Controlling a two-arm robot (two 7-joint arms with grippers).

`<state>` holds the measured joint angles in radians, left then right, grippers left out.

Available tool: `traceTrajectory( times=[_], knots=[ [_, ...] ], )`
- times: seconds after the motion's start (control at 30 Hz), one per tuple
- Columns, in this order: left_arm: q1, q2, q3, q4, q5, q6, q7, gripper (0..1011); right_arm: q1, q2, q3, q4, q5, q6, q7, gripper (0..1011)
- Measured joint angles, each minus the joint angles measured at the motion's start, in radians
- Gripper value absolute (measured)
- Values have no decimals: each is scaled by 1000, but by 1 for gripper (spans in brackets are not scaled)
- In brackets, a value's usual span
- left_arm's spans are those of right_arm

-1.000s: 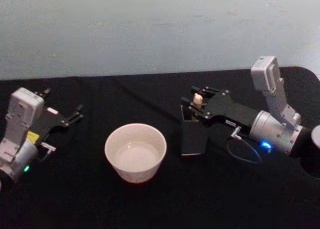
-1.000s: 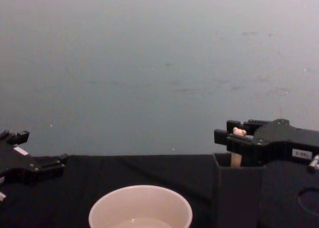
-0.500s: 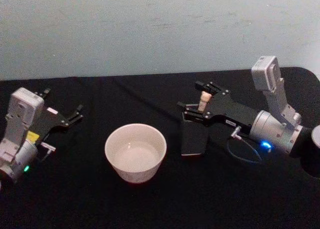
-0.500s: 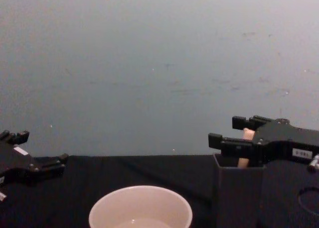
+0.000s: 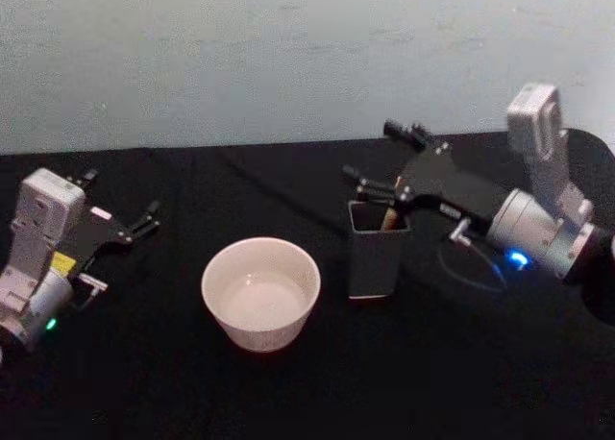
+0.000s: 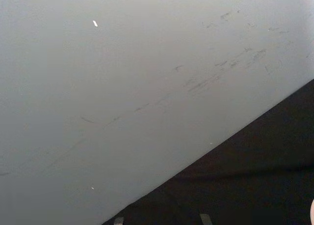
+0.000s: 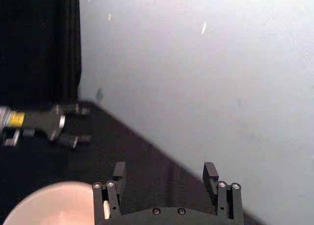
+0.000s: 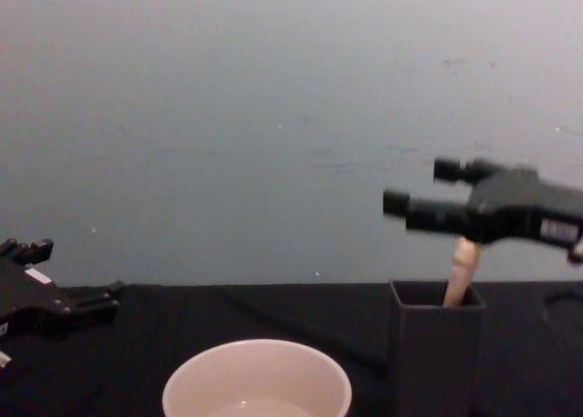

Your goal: Pick up the stirring spoon with one hand, stir inside the cup, then place it back in its original position.

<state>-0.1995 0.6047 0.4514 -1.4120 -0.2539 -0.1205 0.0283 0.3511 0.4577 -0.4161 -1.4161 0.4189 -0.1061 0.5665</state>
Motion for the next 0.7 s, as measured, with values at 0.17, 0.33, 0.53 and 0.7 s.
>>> traceTrajectory(
  times=[0.17, 0.33, 0.53, 0.7],
  knots=[
    [0, 0, 0, 0, 0, 0, 0, 1001, -7, -9, 56, -47, 18, -52, -37, 1002],
    [0, 0, 0, 0, 0, 0, 0, 1001, -14, -27, 102, -54, -1, -58, -121, 1002],
    [0, 0, 0, 0, 0, 0, 0, 1001, -20, -61, 139, -3, -77, 17, -274, 1002],
    [0, 0, 0, 0, 0, 0, 0, 1001, -23, -73, 128, 53, -143, 42, -328, 1002]
  ],
)
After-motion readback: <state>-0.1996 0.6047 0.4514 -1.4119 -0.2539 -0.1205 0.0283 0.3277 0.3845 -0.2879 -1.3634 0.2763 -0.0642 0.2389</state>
